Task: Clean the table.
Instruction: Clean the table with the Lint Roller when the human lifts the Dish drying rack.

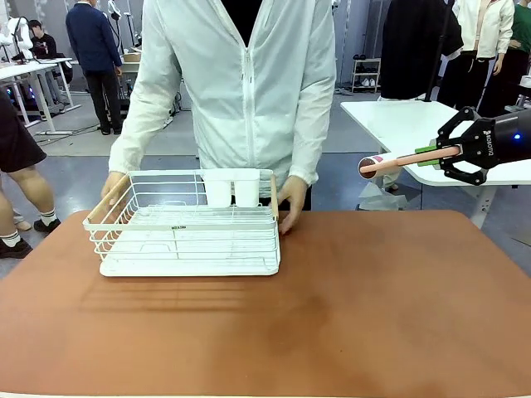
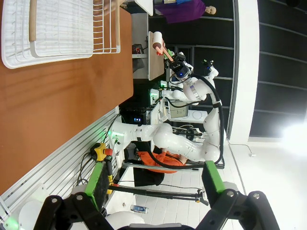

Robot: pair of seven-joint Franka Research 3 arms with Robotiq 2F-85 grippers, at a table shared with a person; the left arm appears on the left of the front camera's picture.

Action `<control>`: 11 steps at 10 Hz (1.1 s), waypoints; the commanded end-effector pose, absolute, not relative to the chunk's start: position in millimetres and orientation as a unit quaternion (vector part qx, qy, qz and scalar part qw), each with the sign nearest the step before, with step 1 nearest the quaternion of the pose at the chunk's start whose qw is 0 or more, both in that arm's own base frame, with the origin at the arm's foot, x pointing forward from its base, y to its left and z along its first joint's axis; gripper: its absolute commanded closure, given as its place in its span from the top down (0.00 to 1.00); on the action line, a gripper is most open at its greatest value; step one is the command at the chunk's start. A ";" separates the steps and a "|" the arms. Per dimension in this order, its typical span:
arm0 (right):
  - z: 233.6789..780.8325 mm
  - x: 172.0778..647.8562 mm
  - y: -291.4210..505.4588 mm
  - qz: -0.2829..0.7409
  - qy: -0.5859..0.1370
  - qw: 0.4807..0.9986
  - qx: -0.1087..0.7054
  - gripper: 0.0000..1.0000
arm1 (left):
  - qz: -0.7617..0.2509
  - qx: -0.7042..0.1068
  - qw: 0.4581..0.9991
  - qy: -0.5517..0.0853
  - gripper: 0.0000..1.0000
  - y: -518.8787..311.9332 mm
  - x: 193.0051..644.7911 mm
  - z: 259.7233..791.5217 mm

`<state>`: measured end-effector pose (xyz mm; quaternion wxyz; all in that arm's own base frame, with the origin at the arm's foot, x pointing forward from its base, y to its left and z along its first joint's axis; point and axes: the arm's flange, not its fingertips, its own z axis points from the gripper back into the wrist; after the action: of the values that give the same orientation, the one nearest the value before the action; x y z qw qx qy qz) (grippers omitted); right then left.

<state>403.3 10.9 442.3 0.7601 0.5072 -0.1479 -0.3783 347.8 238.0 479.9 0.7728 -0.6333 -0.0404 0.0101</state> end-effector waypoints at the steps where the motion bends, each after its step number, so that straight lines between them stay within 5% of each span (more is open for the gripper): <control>1: 443.7 403.6 11.1 -0.379 -0.148 0.759 0.508 0.02 | 0.009 -0.636 0.770 -0.042 1.00 239.2 344.3 481.6; 11: 443.7 403.6 11.1 -0.379 -0.148 0.759 0.508 0.02 | 0.009 -0.636 0.770 -0.042 1.00 239.2 344.3 481.6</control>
<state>403.3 10.9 442.3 0.7601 0.5072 -0.1479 -0.3783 347.8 238.0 479.9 0.7728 -0.6333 -0.0404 0.0101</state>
